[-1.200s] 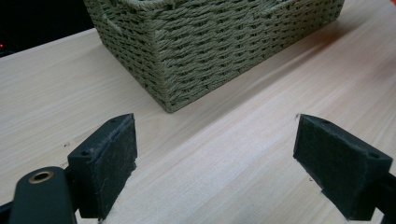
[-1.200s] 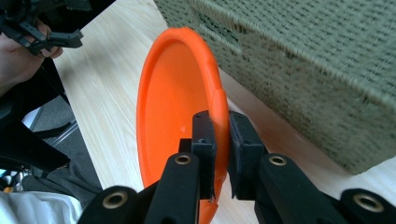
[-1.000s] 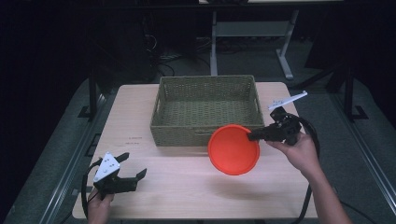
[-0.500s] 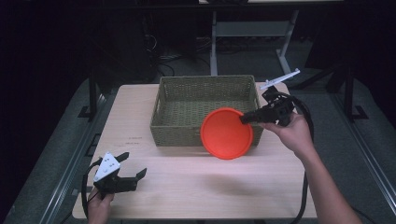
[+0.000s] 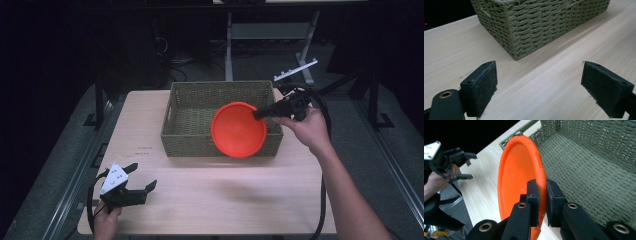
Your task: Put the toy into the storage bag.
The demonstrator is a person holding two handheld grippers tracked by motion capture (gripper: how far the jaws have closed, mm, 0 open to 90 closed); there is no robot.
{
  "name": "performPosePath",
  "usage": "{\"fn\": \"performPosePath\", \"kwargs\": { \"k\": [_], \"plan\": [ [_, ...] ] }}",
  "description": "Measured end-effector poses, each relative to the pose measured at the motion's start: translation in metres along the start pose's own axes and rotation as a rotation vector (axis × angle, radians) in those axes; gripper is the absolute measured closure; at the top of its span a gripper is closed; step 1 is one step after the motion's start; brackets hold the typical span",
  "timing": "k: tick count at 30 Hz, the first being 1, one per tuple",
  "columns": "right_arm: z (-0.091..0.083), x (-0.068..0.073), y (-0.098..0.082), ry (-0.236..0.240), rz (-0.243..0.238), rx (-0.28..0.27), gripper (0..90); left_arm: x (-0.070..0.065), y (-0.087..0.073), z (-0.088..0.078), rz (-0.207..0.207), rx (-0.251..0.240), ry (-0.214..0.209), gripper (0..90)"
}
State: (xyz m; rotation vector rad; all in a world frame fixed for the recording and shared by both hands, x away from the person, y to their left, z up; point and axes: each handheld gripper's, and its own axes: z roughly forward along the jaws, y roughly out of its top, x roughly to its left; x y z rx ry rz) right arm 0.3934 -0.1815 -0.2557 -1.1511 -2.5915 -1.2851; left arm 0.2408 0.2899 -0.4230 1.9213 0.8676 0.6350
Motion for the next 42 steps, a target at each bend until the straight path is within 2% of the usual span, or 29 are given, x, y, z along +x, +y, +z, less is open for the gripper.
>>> {"fn": "performPosePath", "kwargs": {
  "k": [7, 10, 11, 23, 32, 42],
  "plan": [
    [0.001, -0.008, 0.011, -0.007, 0.016, -0.012, 82.1, -0.001, 0.001, 0.002, -0.005, -0.001, -0.001, 12.8],
    [0.001, -0.012, 0.015, -0.002, 0.032, -0.024, 82.1, -0.001, 0.001, 0.003, 0.001, 0.000, -0.006, 12.9],
    [0.002, -0.013, 0.016, -0.004, 0.035, -0.025, 82.1, -0.002, 0.002, 0.003, 0.018, 0.007, -0.009, 12.9],
    [0.009, -0.029, 0.033, -0.020, 0.082, -0.042, 82.1, -0.001, 0.001, 0.003, 0.019, 0.008, -0.012, 12.9],
    [0.012, -0.042, 0.045, -0.054, 0.127, -0.047, 82.1, -0.002, 0.001, 0.003, 0.018, 0.006, -0.015, 12.9],
    [0.024, -0.049, 0.057, -0.083, 0.154, -0.052, 82.1, -0.002, 0.001, 0.002, 0.026, 0.006, -0.014, 12.9]
  ]
}}
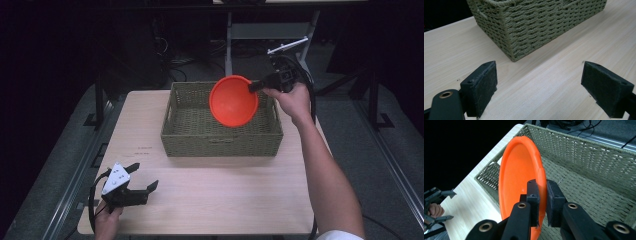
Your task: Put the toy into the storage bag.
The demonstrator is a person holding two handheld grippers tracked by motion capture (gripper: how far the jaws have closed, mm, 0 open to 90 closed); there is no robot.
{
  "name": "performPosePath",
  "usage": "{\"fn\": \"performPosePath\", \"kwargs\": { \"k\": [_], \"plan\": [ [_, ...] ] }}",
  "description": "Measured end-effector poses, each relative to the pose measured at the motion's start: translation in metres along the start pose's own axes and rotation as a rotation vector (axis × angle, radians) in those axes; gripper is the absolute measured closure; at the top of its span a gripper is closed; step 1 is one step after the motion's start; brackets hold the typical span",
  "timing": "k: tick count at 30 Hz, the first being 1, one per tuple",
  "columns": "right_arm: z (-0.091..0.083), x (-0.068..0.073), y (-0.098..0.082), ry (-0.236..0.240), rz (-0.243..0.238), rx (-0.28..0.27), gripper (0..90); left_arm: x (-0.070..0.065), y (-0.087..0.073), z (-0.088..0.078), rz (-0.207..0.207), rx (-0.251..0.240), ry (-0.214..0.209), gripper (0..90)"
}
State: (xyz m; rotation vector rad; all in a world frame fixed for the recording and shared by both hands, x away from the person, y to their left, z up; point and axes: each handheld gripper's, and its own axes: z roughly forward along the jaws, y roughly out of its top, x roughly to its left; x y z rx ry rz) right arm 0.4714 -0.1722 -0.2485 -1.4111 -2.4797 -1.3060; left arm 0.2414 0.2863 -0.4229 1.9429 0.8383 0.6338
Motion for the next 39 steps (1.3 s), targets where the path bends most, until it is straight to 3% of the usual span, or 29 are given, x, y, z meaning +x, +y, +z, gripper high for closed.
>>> {"fn": "performPosePath", "kwargs": {
  "k": [19, 39],
  "plan": [
    [0.027, -0.016, 0.002, -0.053, 0.053, 0.024, 82.1, -0.001, 0.000, 0.000, 0.009, 0.000, 0.003, 12.9],
    [0.063, -0.028, 0.003, -0.074, 0.087, 0.072, 82.1, 0.001, -0.001, -0.002, -0.001, -0.003, 0.008, 12.9]
  ]
}}
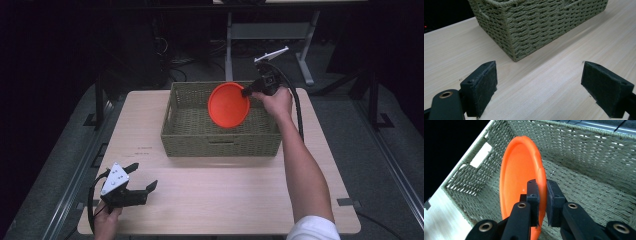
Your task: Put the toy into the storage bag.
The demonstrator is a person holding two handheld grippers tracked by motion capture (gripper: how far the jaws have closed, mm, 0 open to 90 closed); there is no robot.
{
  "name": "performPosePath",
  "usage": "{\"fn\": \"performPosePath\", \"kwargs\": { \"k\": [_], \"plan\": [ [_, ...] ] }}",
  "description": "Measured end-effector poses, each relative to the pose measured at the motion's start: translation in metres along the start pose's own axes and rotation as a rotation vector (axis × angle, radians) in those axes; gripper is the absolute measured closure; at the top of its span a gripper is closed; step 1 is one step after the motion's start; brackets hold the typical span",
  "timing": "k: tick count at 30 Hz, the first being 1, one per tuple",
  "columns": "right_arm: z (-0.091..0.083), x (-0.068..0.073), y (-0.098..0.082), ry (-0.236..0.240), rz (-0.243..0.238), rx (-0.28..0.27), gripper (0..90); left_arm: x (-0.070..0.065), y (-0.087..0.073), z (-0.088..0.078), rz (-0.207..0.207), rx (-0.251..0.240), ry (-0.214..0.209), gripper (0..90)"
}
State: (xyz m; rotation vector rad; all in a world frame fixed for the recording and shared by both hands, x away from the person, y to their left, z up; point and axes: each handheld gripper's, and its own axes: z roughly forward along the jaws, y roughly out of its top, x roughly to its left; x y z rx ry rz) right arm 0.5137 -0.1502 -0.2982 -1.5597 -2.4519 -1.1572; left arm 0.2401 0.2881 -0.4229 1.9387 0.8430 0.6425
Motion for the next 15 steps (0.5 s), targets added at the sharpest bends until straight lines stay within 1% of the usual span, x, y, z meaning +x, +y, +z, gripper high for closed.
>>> {"fn": "performPosePath", "kwargs": {
  "k": [6, 8, 13, 15],
  "plan": [
    [0.009, -0.001, -0.002, -0.006, 0.005, 0.016, 82.0, 0.000, 0.000, 0.000, -0.002, -0.005, 0.001, 12.9],
    [0.011, -0.003, -0.003, -0.005, 0.007, 0.014, 82.0, 0.000, 0.000, 0.000, -0.002, -0.005, 0.000, 12.9],
    [0.018, -0.009, -0.008, -0.014, 0.026, 0.037, 82.0, 0.000, 0.000, -0.001, 0.002, 0.001, 0.001, 12.9],
    [0.021, -0.011, -0.009, -0.017, 0.023, 0.045, 82.0, 0.000, 0.000, 0.000, -0.002, 0.000, 0.002, 12.8]
  ]
}}
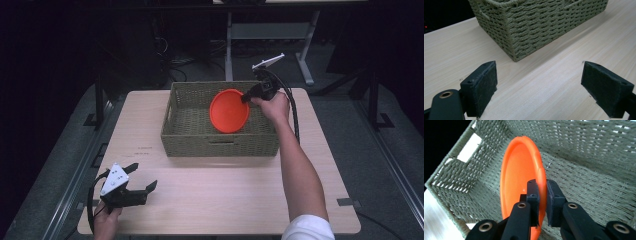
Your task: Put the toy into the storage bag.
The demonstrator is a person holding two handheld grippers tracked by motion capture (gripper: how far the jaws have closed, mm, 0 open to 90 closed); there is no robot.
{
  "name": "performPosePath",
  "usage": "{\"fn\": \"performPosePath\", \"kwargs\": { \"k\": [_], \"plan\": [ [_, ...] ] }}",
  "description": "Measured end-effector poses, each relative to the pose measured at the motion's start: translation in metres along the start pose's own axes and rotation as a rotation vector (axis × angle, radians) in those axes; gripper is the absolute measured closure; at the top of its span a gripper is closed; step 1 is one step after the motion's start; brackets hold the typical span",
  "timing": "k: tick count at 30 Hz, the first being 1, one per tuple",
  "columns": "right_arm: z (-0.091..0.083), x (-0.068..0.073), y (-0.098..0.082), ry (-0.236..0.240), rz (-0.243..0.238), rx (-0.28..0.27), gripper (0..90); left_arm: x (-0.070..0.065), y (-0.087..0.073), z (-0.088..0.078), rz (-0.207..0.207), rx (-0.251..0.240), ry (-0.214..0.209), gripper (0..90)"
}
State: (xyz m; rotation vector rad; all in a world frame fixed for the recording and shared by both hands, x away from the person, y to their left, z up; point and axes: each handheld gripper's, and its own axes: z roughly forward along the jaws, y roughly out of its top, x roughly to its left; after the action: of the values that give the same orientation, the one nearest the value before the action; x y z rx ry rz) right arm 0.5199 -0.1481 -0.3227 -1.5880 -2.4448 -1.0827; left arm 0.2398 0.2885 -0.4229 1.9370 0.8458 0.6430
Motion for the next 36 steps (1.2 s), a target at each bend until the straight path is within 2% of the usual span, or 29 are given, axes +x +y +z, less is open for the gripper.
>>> {"fn": "performPosePath", "kwargs": {
  "k": [5, 8, 15, 21, 25, 28, 36],
  "plan": [
    [0.007, -0.002, 0.000, 0.000, 0.017, 0.015, 82.0, 0.000, 0.000, 0.000, -0.001, -0.005, 0.002, 12.9],
    [0.017, -0.004, -0.002, -0.004, 0.013, 0.031, 82.0, 0.001, 0.000, 0.000, -0.005, -0.004, 0.004, 12.9],
    [0.033, -0.012, -0.010, -0.017, 0.038, 0.072, 81.9, 0.000, 0.000, 0.000, -0.001, -0.003, 0.005, 12.9],
    [0.042, -0.014, -0.011, -0.017, 0.040, 0.089, 81.9, 0.001, -0.001, -0.001, -0.001, -0.006, 0.005, 12.9],
    [0.048, -0.015, -0.011, -0.042, 0.040, 0.111, 81.9, 0.002, -0.001, -0.001, -0.006, -0.012, 0.006, 12.9],
    [0.050, -0.020, -0.012, -0.038, 0.059, 0.116, 81.9, 0.002, -0.001, -0.001, -0.006, -0.009, 0.006, 12.9],
    [0.057, -0.025, -0.013, -0.111, 0.068, 0.158, 80.3, 0.002, -0.001, -0.002, 0.001, -0.002, 0.008, 12.9]
  ]
}}
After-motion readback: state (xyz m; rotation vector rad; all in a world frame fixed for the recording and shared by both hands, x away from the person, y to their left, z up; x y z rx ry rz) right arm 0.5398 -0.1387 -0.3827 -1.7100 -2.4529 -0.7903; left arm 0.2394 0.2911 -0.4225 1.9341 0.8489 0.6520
